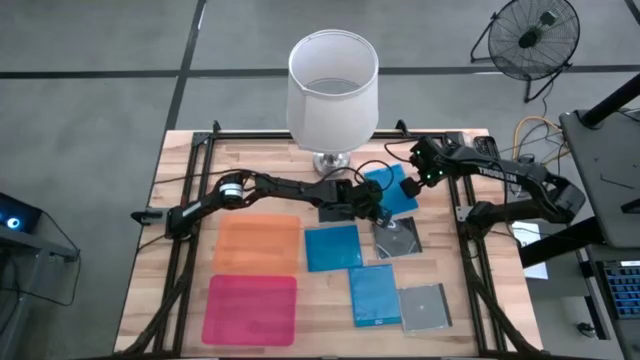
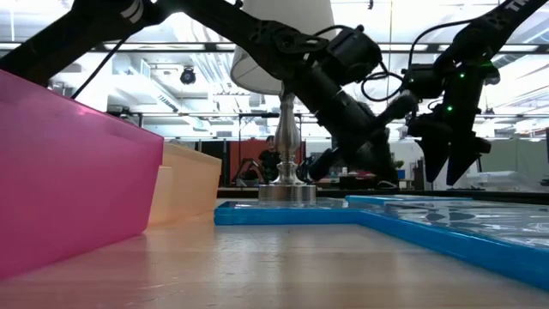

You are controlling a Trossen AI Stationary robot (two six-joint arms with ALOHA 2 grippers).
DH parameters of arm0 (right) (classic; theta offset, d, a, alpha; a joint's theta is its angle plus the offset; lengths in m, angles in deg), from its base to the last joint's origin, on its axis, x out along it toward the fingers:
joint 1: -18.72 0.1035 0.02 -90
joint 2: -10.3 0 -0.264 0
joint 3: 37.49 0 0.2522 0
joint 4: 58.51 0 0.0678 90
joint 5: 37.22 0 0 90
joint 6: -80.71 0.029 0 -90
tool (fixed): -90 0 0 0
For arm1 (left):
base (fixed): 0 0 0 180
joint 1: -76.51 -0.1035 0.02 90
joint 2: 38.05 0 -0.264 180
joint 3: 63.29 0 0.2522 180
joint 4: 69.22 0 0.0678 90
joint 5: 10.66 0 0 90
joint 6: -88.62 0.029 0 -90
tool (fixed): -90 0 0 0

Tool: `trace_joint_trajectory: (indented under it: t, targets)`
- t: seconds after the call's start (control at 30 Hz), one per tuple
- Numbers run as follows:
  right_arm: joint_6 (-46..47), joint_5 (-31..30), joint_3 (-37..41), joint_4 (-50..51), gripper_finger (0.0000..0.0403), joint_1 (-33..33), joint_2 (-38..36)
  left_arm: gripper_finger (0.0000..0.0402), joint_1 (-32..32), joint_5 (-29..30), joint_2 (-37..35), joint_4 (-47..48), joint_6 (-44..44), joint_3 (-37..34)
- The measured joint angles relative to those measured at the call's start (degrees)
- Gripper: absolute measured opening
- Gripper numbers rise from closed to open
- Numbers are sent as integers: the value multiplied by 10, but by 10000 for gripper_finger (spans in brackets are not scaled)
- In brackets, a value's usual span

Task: Pick & place jewel cases by type
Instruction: Put the top blue CD case into the orange bin

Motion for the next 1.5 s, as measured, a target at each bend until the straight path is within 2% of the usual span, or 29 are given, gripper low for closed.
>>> trace_joint_trajectory:
  t: [0.2, 0.37, 0.5, 0.63, 0.9, 1.07, 1.2, 1.33, 1.5]
  targets:
    - [-1, -14, 0, 4, 201, -2, -3, 0, 11, -64, -3, -49, 18, 0]
    - [-8, -15, 0, 14, 97, -14, 1, 0, 10, -59, -3, -42, -11, -1]
    - [-10, -15, 1, 17, 21, -24, 0, 3, 8, -58, -3, -49, 2, 0]
    - [-10, -15, 1, 18, 10, -33, 0, 34, 8, -62, -3, -53, -12, 0]
    - [-10, -15, 1, 22, 8, -36, 0, 146, 6, -66, -3, -55, -164, 0]
    - [-9, -15, 1, 22, 8, -36, 0, 197, 3, -67, -3, -61, -229, 0]
    - [-8, -15, 3, 22, 8, -42, 0, 208, 3, -50, -3, -74, -274, 5]
    - [-6, 0, 9, 20, 8, -61, 0, 208, 6, 15, -3, -75, -329, 4]
    - [-10, 44, 13, 10, 8, -91, -3, 208, 10, 81, -13, -83, -340, 3]
